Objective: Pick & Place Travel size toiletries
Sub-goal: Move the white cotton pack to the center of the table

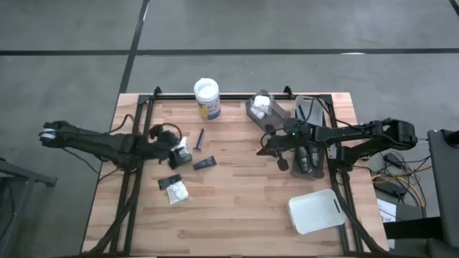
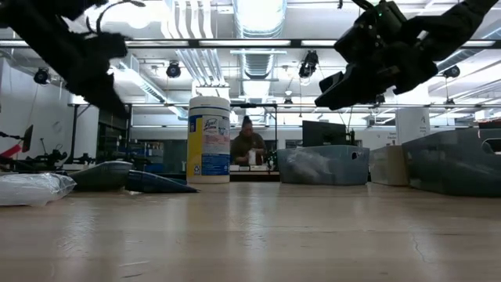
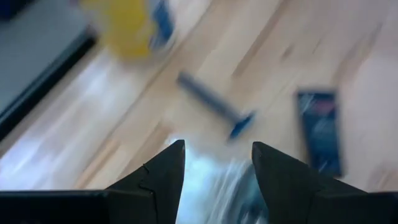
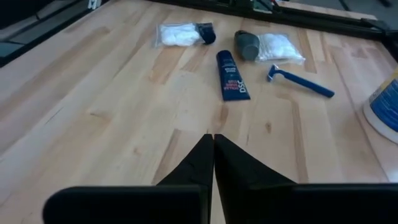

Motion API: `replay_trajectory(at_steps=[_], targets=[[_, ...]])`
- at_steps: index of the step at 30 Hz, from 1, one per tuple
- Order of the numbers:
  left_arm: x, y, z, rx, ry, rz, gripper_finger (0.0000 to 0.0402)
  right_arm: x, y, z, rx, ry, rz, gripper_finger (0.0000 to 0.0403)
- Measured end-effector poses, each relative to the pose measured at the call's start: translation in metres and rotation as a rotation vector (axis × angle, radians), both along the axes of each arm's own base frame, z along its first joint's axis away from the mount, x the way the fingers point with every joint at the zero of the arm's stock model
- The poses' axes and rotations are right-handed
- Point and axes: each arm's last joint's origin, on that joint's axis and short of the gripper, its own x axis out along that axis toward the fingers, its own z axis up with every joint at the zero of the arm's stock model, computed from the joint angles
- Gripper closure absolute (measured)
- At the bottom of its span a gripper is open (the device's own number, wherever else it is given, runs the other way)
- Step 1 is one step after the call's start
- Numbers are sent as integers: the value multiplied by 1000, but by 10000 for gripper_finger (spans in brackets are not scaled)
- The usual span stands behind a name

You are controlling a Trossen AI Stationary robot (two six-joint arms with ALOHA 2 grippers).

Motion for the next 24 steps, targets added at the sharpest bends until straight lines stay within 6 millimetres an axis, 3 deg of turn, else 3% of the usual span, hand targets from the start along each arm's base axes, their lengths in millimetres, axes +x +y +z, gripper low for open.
replay_trajectory(at_steps=[7,12,16,24], targets=[[3,11,-9,-110,219,108,209,-1,2,-3,7,10,7,394],[10,21,-31,-169,387,183,209,-1,3,-3,40,9,39,394],[19,21,-46,-245,557,76,209,-2,5,-2,65,4,90,394],[48,21,-57,-262,643,-26,209,-2,7,-2,108,10,108,394]])
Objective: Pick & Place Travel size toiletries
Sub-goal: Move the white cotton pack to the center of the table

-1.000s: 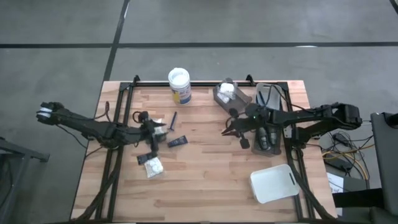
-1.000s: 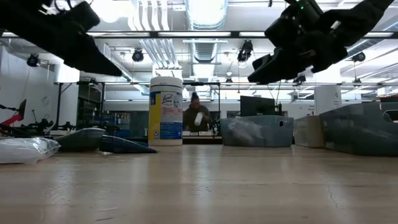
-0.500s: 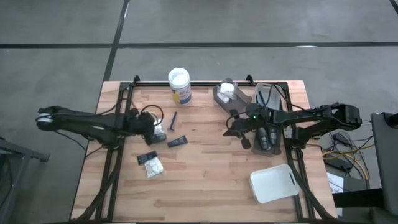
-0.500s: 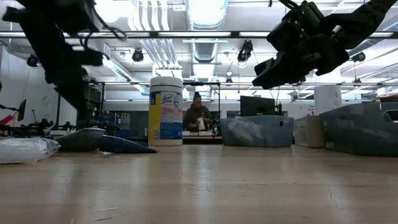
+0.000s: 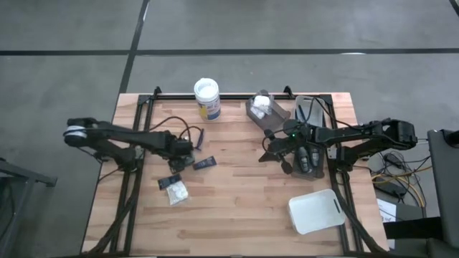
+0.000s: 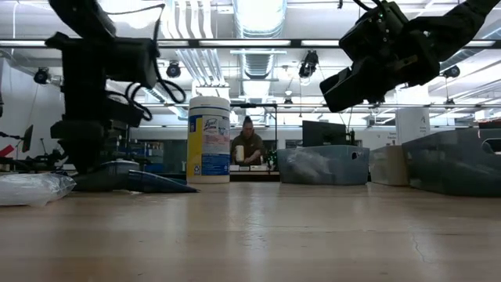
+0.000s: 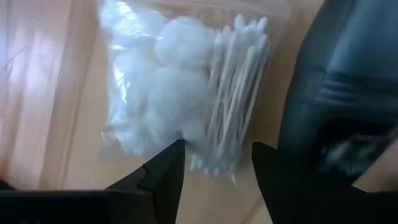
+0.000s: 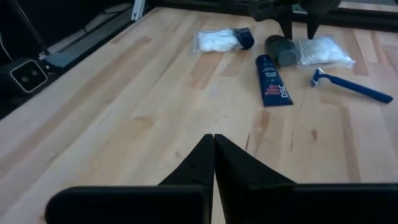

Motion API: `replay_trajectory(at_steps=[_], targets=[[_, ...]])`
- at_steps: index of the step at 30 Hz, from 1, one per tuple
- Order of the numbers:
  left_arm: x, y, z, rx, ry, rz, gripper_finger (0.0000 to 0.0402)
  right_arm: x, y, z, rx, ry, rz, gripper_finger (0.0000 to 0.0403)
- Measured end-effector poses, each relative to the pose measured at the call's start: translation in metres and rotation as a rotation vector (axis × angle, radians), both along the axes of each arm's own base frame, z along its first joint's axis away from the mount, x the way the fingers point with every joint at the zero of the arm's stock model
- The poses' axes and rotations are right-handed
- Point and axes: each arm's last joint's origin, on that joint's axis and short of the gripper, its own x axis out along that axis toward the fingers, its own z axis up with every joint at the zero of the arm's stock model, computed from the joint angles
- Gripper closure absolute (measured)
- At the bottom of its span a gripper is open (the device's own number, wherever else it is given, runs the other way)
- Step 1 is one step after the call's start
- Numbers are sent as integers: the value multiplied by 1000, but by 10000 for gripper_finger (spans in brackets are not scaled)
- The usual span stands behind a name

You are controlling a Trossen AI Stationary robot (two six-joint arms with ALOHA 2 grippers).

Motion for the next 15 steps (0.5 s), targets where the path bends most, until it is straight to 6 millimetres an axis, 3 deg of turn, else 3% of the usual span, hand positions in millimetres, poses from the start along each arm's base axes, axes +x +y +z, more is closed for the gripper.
replay_trajectory(at_steps=[7,15], targets=[[30,1,-14,-35,-5,-136,209,0,0,0,23,9,-11,394],[79,3,-1,-32,-141,-282,209,1,0,1,20,-6,-11,394]])
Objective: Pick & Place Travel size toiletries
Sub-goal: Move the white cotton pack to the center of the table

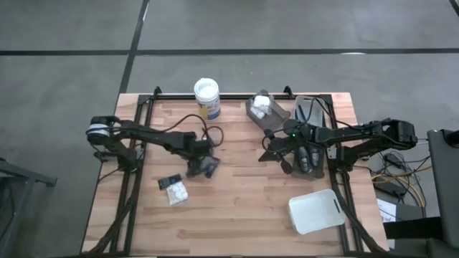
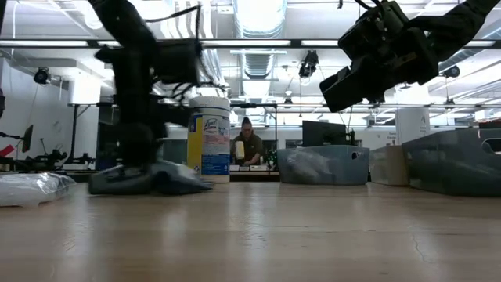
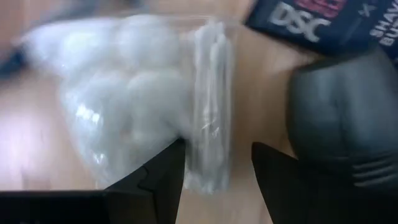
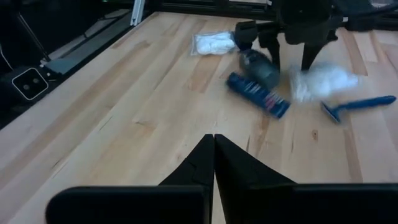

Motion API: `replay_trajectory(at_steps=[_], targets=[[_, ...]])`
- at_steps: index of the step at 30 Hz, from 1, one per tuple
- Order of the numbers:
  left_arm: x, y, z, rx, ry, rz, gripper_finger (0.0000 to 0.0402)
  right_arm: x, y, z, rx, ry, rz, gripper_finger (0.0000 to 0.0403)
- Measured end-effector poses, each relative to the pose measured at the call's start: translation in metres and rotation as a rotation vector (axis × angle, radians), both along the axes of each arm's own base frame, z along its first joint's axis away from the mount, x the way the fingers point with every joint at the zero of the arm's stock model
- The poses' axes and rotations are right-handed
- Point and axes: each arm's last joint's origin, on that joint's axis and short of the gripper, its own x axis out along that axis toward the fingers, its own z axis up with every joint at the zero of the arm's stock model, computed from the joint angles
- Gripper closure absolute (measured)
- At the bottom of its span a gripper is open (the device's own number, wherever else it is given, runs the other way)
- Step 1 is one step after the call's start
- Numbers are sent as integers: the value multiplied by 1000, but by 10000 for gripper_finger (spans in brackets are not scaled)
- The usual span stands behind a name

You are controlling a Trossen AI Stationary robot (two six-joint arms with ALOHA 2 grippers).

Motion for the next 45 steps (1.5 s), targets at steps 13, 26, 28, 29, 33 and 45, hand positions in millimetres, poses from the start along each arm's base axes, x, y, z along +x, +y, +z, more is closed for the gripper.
replay_trajectory(at_steps=[13,26,28,29,33,45], targets=[[47,3,28,123,-337,-201,209,1,0,2,46,-2,-25,394],[43,24,40,272,-390,-65,209,1,-1,2,60,2,-34,394],[43,31,41,292,-395,-20,209,1,-1,2,60,2,-34,394],[42,34,41,303,-390,-3,209,1,-1,2,60,2,-34,394],[36,42,34,313,-359,24,209,1,-1,2,60,2,-34,394],[12,36,-4,236,-307,79,209,1,-1,2,57,1,-33,394]])
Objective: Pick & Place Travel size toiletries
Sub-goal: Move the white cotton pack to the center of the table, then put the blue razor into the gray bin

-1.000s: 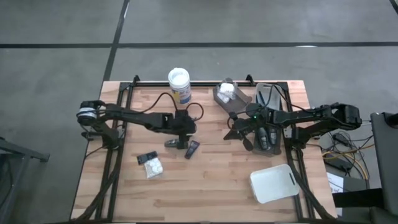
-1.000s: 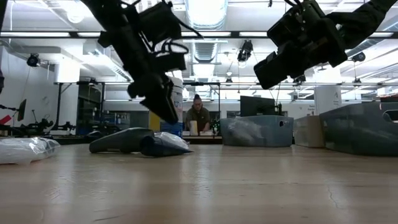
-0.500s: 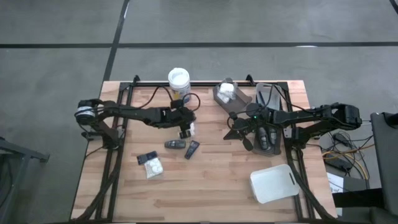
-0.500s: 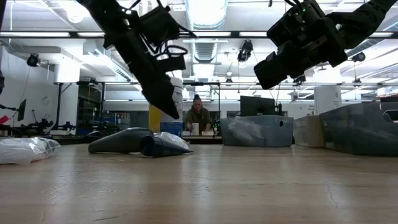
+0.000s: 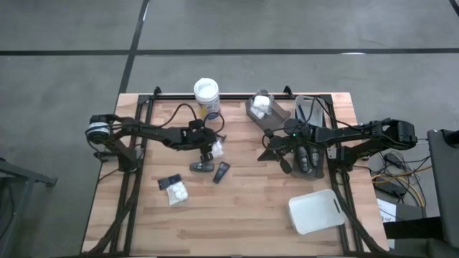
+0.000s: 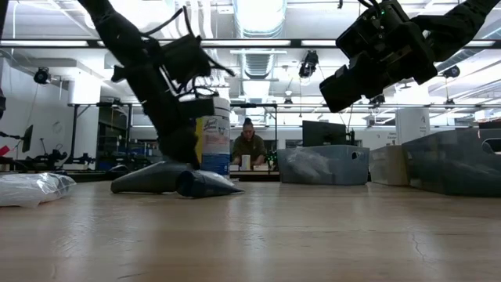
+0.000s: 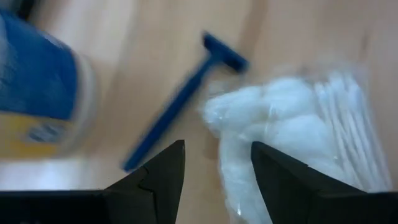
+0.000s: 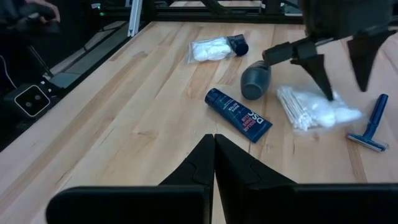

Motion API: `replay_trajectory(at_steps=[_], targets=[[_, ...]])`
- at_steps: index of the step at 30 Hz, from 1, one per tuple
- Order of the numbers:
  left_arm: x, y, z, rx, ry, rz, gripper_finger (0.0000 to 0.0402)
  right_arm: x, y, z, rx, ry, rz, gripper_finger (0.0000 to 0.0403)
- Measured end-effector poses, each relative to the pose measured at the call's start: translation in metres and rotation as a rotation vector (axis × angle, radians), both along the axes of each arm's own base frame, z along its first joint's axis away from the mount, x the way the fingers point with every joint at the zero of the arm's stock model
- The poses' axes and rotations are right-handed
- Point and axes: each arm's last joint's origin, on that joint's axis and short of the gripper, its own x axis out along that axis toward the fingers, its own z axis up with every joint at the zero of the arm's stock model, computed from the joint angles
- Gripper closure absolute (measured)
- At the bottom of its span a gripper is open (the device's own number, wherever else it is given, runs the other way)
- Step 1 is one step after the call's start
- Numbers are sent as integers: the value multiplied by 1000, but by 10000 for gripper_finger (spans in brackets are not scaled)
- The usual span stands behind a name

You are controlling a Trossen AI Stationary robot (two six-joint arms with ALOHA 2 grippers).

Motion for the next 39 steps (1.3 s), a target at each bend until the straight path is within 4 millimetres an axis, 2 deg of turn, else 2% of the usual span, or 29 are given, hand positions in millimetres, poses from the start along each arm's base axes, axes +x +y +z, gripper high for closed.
replay_trajectory(at_steps=[9,13,16,21,24,28,39], targets=[[-7,-14,-12,-316,-17,-69,209,0,0,0,2,1,-1,394],[-8,-24,-6,-487,-16,-194,209,0,0,0,3,2,-1,394],[-5,-29,7,-538,-73,-298,209,0,0,0,3,2,-1,394],[-3,-27,23,-401,-135,-382,209,0,0,-1,4,7,-1,394],[-2,-23,31,-219,-167,-343,209,0,0,-1,4,9,-1,394],[-2,-14,30,12,-106,-252,209,0,0,-1,4,9,-1,394],[9,-3,15,64,-101,-259,209,-1,0,-2,4,14,0,394]])
